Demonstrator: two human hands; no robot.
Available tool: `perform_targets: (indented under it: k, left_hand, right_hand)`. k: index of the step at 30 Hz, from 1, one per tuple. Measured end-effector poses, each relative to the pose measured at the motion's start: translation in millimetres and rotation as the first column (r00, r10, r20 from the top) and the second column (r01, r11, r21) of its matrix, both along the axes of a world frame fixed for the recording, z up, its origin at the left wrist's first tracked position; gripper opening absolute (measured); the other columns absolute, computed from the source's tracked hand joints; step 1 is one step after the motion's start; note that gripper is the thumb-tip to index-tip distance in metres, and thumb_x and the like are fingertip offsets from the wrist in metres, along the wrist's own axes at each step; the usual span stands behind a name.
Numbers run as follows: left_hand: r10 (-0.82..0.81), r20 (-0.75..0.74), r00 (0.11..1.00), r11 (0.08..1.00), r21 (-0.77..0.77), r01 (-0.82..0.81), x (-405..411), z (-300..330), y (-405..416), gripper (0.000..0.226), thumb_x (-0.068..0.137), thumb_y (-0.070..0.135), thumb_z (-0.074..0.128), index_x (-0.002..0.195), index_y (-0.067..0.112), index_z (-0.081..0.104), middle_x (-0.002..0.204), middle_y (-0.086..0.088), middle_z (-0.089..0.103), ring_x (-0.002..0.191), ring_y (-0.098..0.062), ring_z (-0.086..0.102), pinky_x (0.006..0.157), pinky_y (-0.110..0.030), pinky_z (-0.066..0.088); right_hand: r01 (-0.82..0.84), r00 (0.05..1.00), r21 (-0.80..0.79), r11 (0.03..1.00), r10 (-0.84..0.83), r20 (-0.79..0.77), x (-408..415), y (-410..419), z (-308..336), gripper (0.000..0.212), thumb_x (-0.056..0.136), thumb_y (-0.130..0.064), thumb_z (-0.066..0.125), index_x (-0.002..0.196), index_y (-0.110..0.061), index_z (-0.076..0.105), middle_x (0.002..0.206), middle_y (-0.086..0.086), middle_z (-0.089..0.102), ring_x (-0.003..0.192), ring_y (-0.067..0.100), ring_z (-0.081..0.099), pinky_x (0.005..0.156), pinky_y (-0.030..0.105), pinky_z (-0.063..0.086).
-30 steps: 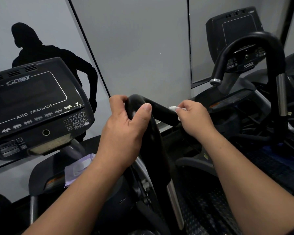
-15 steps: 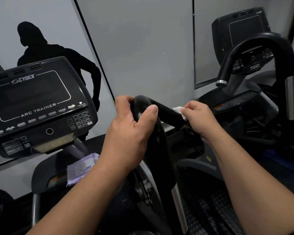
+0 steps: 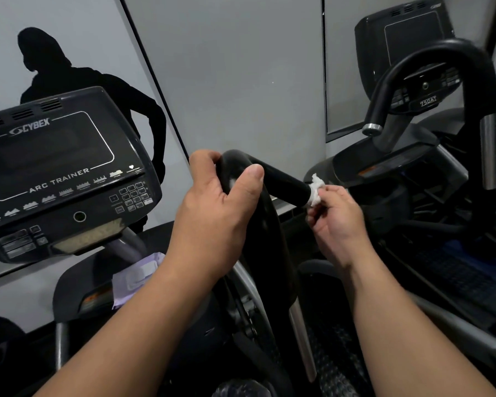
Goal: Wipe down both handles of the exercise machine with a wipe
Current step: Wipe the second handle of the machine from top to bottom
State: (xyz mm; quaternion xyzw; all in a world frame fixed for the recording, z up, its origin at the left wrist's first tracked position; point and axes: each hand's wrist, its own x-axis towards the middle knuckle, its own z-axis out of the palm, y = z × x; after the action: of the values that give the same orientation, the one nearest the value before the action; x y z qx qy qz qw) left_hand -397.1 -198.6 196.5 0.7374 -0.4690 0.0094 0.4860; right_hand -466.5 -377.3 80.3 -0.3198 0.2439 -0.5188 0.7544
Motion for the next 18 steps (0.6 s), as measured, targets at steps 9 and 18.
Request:
perform_targets:
  k: [9,18]
  left_hand:
    - [-0.001,0.001,1.0,1.0,-0.003,0.001,-3,1,1,0.045,0.081,0.067,0.044,0.111,0.035,0.038,0.082,0.01,0.059,0.08,-0.009,0.062,0.082,-0.05,0.055]
    - [-0.008,0.015,1.0,1.0,0.019,0.007,-2,2,2,0.056,0.072,0.077,0.04,0.111,0.037,0.036,0.083,0.01,0.06,0.083,-0.015,0.065,0.082,-0.051,0.056]
  right_hand:
    - [0.038,0.991,-0.028,0.999,-0.042,-0.125,7,15,-12,0.025,0.094,0.002,0.046,0.084,-0.018,0.057,0.062,-0.002,0.053,0.054,0.009,0.045,0.05,0.022,0.035]
    - [-0.371,0.883,0.424,0.826,0.173,0.437,37,35,2,0.035,0.09,0.003,0.052,0.123,-0.008,0.058,0.098,0.017,0.062,0.097,0.026,0.062,0.107,0.035,0.048]
